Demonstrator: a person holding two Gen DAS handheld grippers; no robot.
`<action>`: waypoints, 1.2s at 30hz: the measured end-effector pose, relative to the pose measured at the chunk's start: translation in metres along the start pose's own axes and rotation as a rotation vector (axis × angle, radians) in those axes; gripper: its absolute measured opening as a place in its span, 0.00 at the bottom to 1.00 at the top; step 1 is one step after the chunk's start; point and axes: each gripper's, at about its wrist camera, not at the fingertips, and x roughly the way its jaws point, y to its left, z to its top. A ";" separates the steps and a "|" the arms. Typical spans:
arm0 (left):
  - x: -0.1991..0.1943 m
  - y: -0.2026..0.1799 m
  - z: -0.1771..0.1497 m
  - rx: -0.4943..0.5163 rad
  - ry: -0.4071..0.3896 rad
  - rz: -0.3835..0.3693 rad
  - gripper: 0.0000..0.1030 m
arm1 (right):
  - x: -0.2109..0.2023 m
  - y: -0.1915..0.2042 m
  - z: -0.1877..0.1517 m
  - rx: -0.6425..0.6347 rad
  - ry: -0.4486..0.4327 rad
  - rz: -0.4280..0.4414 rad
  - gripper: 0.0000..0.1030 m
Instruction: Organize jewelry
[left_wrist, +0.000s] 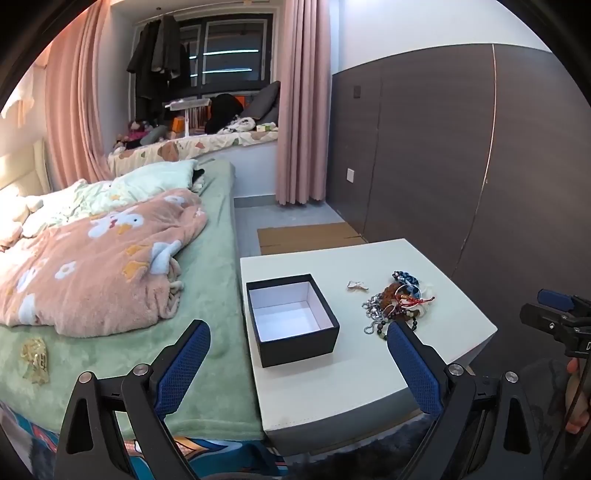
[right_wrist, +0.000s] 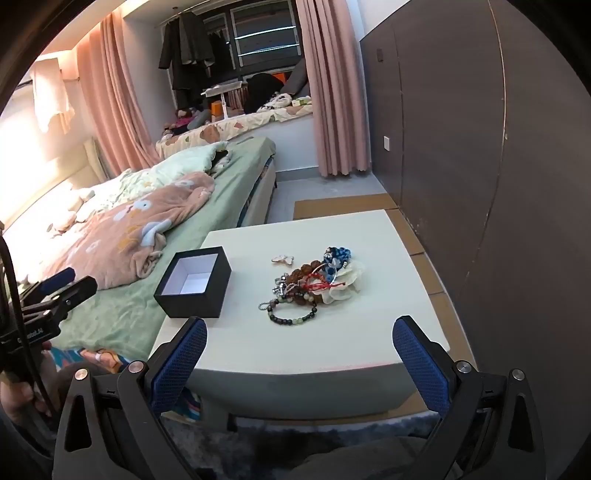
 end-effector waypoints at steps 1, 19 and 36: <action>0.000 0.000 0.000 0.001 0.000 0.000 0.94 | 0.000 0.000 -0.001 0.002 0.000 0.000 0.98; 0.002 0.004 -0.001 -0.010 0.010 0.000 0.94 | -0.002 -0.004 0.000 0.010 -0.003 0.005 0.98; 0.014 0.003 -0.002 0.002 0.052 -0.014 0.94 | 0.004 -0.013 0.002 0.039 0.047 0.015 0.98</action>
